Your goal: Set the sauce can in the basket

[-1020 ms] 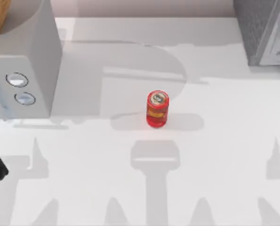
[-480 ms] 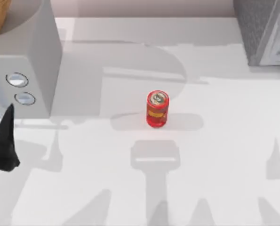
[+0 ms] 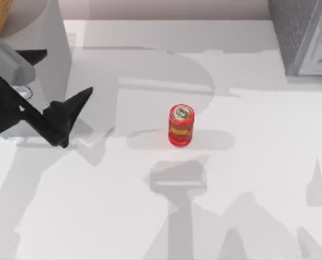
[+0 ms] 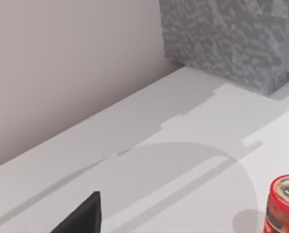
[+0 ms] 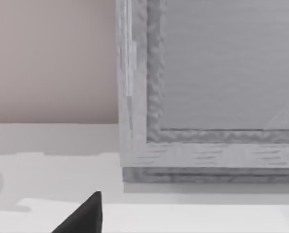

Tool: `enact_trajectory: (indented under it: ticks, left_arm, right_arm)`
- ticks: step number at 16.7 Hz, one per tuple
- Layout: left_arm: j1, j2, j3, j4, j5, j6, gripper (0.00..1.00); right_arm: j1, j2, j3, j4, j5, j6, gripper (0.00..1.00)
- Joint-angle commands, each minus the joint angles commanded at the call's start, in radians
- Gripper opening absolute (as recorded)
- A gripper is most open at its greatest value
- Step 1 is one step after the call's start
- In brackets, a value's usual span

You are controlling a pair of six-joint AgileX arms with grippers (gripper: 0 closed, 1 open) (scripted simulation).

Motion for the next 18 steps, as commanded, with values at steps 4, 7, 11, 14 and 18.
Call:
enact_trajectory:
  ticks: [4,7,11,14,18]
  left_arm:
    - [-0.044,0.448,0.187,0.136,0.214,0.099,1.0]
    - [-0.075,0.743,0.308,0.225,0.354,0.162,1.0]
    - [-0.109,1.027,0.429,0.313,0.495,0.224,1.0]
    - [-0.124,1.134,0.478,0.349,0.554,0.248,1.0]
    - [-0.127,1.153,0.488,0.356,0.565,0.253,1.0]
  right_arm:
    - [0.0,0.0,0.0,0.0,0.0,0.0,1.0]
    - [0.0,0.0,0.0,0.0,0.0,0.0,1.0]
    - [0.0,0.0,0.0,0.0,0.0,0.0,1.0]
    - [0.0,0.0,0.0,0.0,0.0,0.0,1.0]
    - [0.0,0.0,0.0,0.0,0.0,0.0,1.0]
